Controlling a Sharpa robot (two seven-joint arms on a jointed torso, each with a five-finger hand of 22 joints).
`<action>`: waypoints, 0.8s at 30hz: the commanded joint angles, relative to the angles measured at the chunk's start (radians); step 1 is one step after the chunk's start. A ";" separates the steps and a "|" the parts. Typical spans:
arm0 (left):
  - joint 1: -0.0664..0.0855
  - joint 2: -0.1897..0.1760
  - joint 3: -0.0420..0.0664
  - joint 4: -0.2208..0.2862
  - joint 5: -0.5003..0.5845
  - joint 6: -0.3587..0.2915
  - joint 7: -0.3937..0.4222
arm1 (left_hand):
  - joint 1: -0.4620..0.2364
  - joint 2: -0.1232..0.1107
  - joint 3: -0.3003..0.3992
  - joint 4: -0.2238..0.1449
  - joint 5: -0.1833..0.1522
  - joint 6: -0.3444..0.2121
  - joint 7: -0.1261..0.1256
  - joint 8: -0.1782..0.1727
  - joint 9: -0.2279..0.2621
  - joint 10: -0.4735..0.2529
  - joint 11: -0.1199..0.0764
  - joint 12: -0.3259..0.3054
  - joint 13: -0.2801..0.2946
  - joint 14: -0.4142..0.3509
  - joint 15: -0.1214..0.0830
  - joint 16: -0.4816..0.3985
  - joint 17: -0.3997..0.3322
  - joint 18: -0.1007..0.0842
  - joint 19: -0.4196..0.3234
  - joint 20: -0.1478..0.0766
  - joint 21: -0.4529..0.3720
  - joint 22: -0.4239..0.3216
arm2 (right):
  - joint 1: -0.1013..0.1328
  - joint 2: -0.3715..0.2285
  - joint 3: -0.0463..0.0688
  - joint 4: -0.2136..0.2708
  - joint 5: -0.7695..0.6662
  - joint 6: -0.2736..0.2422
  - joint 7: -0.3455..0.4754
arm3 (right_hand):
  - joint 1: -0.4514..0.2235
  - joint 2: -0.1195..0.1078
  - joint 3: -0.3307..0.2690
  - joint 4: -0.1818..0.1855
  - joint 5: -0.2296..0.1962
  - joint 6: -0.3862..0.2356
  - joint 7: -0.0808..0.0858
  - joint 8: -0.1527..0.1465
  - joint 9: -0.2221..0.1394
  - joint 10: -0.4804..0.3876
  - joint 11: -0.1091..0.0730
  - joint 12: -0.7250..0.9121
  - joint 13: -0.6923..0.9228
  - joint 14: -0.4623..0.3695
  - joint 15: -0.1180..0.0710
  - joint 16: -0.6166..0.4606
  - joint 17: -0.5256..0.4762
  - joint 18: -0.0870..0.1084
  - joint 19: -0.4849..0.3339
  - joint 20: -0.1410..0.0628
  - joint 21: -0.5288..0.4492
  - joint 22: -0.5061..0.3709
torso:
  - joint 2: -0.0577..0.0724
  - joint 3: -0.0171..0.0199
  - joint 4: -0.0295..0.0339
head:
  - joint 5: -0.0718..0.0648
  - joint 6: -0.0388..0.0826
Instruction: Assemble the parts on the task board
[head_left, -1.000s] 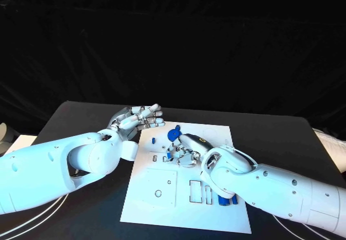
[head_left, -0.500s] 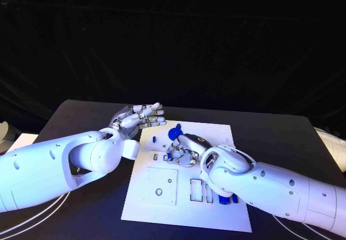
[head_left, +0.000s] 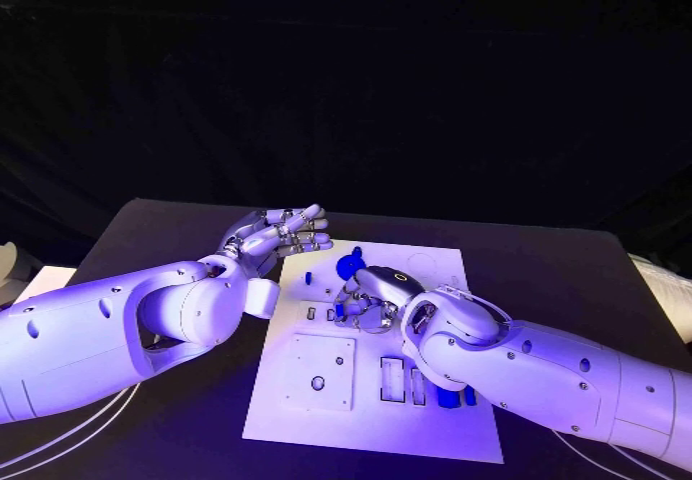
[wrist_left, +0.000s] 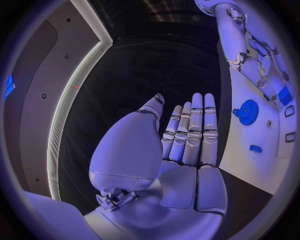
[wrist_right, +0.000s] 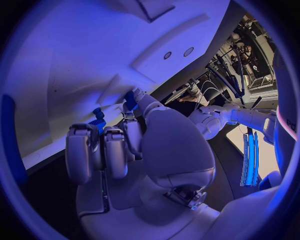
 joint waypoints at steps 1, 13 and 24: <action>0.001 0.002 0.001 0.003 0.002 0.020 0.009 | 0.001 0.007 0.001 -0.006 -0.004 0.001 -0.002 -0.001 0.001 0.000 -0.006 0.001 0.000 0.001 0.005 -0.006 0.001 0.004 0.003 0.005 -0.005 -0.002 | -0.010 -0.005 -0.009 -0.007 -0.049 0.108 -0.059 | -0.017 -0.011 -0.004 -0.004 -0.010 0.013 -0.014 -0.004 0.007 -0.014 0.000 -0.019 -0.040 0.098 -0.001 -0.007 0.217 -0.008 -0.005 -0.004 -0.003 0.004 | 0.000 0.0000 -0.0001 | 0.000 -0.002; 0.001 0.001 0.001 0.003 0.002 0.020 0.009 | 0.001 0.007 0.001 -0.006 -0.004 0.001 -0.002 -0.001 0.001 0.000 -0.006 0.001 0.000 0.001 0.005 -0.006 0.001 0.004 0.003 0.005 -0.005 -0.002 | -0.010 -0.008 -0.010 0.004 -0.080 0.115 -0.091 | -0.050 -0.048 -0.022 0.010 -0.016 -0.015 0.000 -0.025 -0.002 -0.056 0.012 -0.108 -0.105 0.097 0.009 -0.008 0.216 -0.007 -0.007 0.005 -0.006 -0.001 | 0.000 -0.0004 0.0005 | -0.002 -0.002; 0.001 0.000 0.001 0.002 0.002 0.021 0.007 | 0.001 0.008 0.001 -0.007 -0.004 0.001 -0.001 -0.001 0.001 0.000 -0.006 0.001 0.000 0.001 0.005 -0.007 0.003 0.004 0.003 0.005 -0.006 -0.002 | -0.010 -0.009 -0.010 0.010 -0.087 0.060 -0.108 | -0.073 -0.077 -0.039 0.031 -0.027 -0.053 0.015 -0.048 -0.011 -0.076 0.025 -0.150 -0.135 0.095 0.020 -0.013 0.206 -0.006 -0.011 0.016 -0.010 -0.007 | 0.000 -0.0004 -0.0001 | -0.001 -0.001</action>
